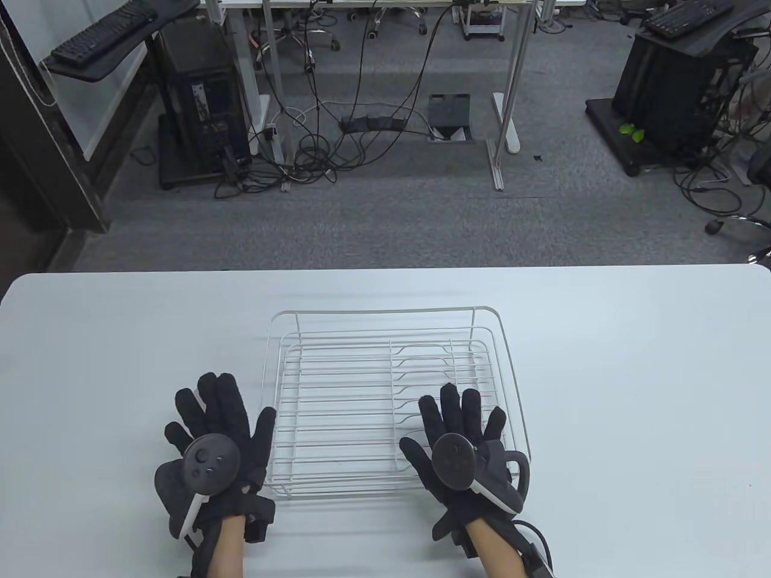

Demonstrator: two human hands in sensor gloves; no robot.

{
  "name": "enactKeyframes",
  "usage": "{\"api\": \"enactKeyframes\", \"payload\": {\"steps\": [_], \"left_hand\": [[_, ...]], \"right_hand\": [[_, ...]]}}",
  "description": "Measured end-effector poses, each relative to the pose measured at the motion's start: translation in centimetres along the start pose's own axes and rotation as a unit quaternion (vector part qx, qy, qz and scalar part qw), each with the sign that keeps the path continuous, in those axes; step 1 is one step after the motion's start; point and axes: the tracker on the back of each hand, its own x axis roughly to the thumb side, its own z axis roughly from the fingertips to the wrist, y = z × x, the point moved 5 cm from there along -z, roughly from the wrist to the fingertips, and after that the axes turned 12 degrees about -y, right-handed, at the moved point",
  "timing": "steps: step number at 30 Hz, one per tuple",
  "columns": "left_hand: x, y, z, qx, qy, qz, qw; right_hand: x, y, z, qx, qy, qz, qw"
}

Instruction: Hang the cutlery bin on dish rack (Opening facing upward)

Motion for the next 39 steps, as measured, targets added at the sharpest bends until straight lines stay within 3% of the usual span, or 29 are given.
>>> {"api": "enactKeyframes", "payload": {"steps": [6, 19, 39], "left_hand": [[-3.0, 0.5, 0.6, 0.002, 0.051, 0.039, 0.998], [-6.8, -1.5, 1.4, -0.04, 0.12, 0.127, 0.984], [-7.2, -2.1, 1.5, -0.027, 0.132, 0.163, 0.977]], "right_hand": [[0.0, 0.0, 0.0, 0.0, 0.0, -0.001, 1.0], [0.0, 0.0, 0.0, -0.002, 0.001, 0.0, 1.0], [0.0, -0.1, 0.0, -0.004, 0.001, 0.001, 1.0]]}}
